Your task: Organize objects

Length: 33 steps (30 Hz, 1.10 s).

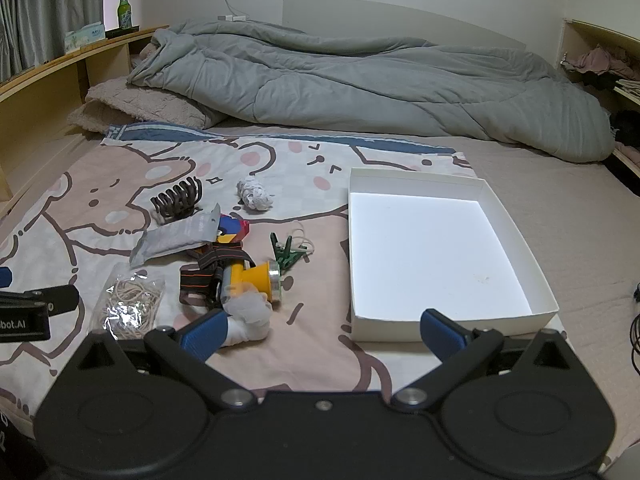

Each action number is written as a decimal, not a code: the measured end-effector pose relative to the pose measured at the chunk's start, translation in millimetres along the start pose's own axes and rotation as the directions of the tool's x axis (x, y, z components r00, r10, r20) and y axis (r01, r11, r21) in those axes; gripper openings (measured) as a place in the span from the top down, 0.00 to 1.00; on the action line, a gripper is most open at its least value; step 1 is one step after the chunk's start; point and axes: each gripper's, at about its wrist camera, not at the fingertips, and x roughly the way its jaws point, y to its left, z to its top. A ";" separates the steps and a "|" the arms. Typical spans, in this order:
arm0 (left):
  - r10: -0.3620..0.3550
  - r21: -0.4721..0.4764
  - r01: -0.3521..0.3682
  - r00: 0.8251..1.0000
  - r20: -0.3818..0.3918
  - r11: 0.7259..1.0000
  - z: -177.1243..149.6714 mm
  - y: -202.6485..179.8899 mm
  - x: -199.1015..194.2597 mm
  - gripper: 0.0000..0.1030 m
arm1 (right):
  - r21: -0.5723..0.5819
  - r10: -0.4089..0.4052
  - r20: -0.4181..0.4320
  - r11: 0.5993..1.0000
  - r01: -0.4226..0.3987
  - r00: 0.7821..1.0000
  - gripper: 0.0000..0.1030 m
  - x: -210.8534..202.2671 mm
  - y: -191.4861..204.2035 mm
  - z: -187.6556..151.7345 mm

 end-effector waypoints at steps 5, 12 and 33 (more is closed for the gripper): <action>0.001 0.005 -0.001 1.000 0.000 1.000 -0.5 -1.1 1.0 0.00 | 0.000 0.000 0.000 1.000 0.000 1.000 0.00 -0.7 -1.9 0.7; 0.000 0.007 0.000 1.000 -0.001 1.000 -0.8 -2.3 1.4 0.00 | 0.000 -0.001 -0.002 1.000 0.001 1.000 0.00 0.9 1.3 -0.4; -0.015 0.017 0.015 1.000 -0.001 1.000 -0.6 -2.5 1.5 0.00 | -0.004 -0.002 -0.005 1.000 0.002 1.000 0.00 1.4 0.8 -1.2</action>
